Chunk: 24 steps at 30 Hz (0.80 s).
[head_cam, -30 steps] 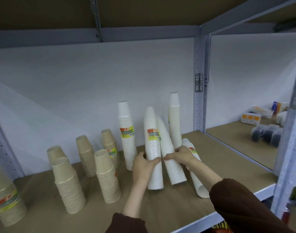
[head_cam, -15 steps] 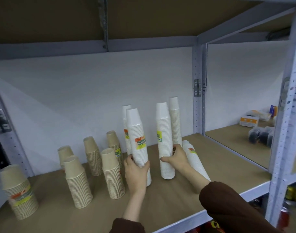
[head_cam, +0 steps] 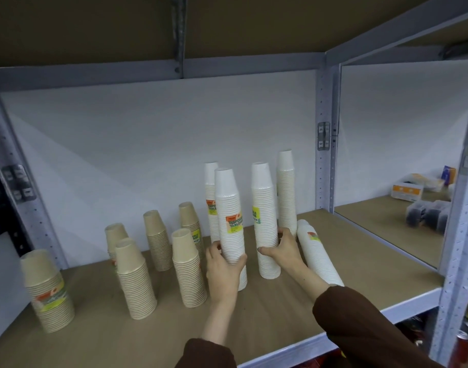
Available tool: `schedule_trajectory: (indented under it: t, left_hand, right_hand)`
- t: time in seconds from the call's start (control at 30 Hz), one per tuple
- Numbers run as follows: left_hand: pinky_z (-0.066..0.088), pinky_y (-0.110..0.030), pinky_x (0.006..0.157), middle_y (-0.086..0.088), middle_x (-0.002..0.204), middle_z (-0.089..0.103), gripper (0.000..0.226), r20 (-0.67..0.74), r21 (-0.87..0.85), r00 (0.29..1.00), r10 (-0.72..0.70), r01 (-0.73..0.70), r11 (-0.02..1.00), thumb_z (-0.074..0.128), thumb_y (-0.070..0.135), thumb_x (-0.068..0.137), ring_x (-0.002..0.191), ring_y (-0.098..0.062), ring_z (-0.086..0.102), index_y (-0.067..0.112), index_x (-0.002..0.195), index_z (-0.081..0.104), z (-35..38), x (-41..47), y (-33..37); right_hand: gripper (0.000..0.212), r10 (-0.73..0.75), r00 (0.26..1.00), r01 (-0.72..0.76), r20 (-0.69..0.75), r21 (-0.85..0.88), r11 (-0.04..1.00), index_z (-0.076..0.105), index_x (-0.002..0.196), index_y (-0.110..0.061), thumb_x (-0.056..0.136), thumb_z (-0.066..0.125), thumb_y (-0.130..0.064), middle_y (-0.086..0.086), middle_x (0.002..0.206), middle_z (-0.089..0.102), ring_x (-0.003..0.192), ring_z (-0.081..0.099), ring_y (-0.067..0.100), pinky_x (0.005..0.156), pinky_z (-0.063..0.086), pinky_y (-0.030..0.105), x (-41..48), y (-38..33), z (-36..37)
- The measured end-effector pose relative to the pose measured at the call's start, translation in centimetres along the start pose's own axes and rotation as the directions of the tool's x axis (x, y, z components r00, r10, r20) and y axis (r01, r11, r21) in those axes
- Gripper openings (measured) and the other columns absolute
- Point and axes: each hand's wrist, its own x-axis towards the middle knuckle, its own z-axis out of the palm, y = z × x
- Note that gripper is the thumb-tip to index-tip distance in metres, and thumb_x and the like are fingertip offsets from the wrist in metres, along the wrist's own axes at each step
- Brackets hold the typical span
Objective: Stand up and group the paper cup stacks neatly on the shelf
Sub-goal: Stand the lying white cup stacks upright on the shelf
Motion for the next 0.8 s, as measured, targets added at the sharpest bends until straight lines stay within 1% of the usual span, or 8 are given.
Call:
schedule_trajectory:
  t: [0.4,0.47,0.57,0.63,0.67,0.73,0.77,0.8]
  left_hand:
    - [0.041,-0.038,0.098,-0.014,0.13,0.048,0.07,0.056,0.069,0.998,-0.027,0.023,0.997,0.075,0.027,0.073,0.122,-0.028,0.048,0.001,0.129,0.042,0.1,-0.3,-1.1]
    - [0.04,-0.039,0.1,-0.015,0.131,0.048,0.071,0.086,0.098,0.994,-0.061,0.052,0.994,0.076,0.025,0.072,0.124,-0.029,0.047,0.0,0.129,0.042,0.1,-0.6,-1.9]
    - [0.038,-0.037,0.102,-0.017,0.133,0.047,0.071,0.146,0.183,0.98,-0.133,0.105,0.977,0.075,0.024,0.073,0.125,-0.03,0.046,0.0,0.13,0.041,0.1,-1.2,-3.0]
    - [0.039,-0.035,0.101,-0.016,0.132,0.047,0.067,0.179,0.238,0.971,-0.161,0.117,0.964,0.073,0.023,0.075,0.124,-0.029,0.047,0.0,0.129,0.041,0.0,-1.6,-3.7]
    - [0.039,-0.035,0.1,-0.015,0.131,0.048,0.065,0.184,0.258,0.969,-0.166,0.116,0.959,0.072,0.023,0.076,0.122,-0.029,0.048,0.0,0.129,0.042,-0.1,-1.8,-3.9]
    - [0.042,-0.035,0.098,-0.014,0.128,0.051,0.057,0.179,0.291,0.971,-0.16,0.103,0.951,0.069,0.022,0.078,0.119,-0.028,0.051,0.002,0.126,0.046,-0.2,-2.2,-4.3]
    - [0.043,-0.036,0.096,-0.014,0.126,0.052,0.05,0.178,0.31,0.973,-0.15,0.09,0.947,0.066,0.022,0.08,0.116,-0.028,0.052,0.002,0.123,0.049,-0.2,-2.4,-4.5]
    - [0.044,-0.035,0.094,-0.014,0.123,0.052,0.043,0.182,0.334,0.974,-0.138,0.07,0.94,0.063,0.023,0.083,0.114,-0.027,0.053,0.003,0.12,0.052,-0.3,-2.6,-4.6]
  right_hand:
    - [0.069,-0.013,0.999,0.014,0.042,-0.036,0.999,0.043,0.127,0.0,0.069,0.079,-0.009,0.014,0.128,0.057,0.118,0.054,0.026,0.094,0.043,0.031,-0.7,-0.1,-0.7]
    - [0.065,-0.002,0.999,0.004,0.034,-0.079,0.997,0.047,0.124,0.001,0.069,0.079,-0.009,0.014,0.126,0.058,0.116,0.055,0.026,0.093,0.044,0.031,-0.8,-0.1,-0.7]
    - [0.062,0.036,0.999,-0.027,0.033,-0.229,0.973,0.05,0.122,0.002,0.07,0.079,-0.014,0.015,0.126,0.058,0.116,0.055,0.027,0.095,0.046,0.034,-1.1,0.2,-0.9]
    - [0.055,0.094,0.995,-0.075,0.045,-0.314,0.946,0.052,0.118,0.002,0.072,0.076,-0.014,0.015,0.123,0.058,0.111,0.056,0.027,0.087,0.047,0.033,-1.4,0.3,-1.0]
    - [0.045,0.123,0.991,-0.095,0.057,-0.351,0.932,0.055,0.111,0.0,0.073,0.075,-0.014,0.015,0.117,0.06,0.103,0.058,0.025,0.077,0.047,0.03,-1.5,0.4,-1.1]
    - [0.02,0.171,0.982,-0.12,0.083,-0.429,0.895,0.056,0.085,-0.006,0.073,0.071,-0.013,0.014,0.098,0.059,0.088,0.056,0.022,0.054,0.04,0.023,-2.0,0.7,-1.1]
    - [0.016,0.186,0.979,-0.127,0.085,-0.462,0.878,0.055,0.078,-0.007,0.074,0.069,-0.013,0.012,0.094,0.058,0.089,0.059,0.024,0.051,0.038,0.022,-2.2,1.1,-1.0]
    - [0.013,0.193,0.977,-0.127,0.088,-0.491,0.862,0.058,0.08,-0.005,0.075,0.067,-0.012,0.013,0.094,0.06,0.094,0.062,0.027,0.056,0.044,0.025,-2.5,1.3,-0.9]
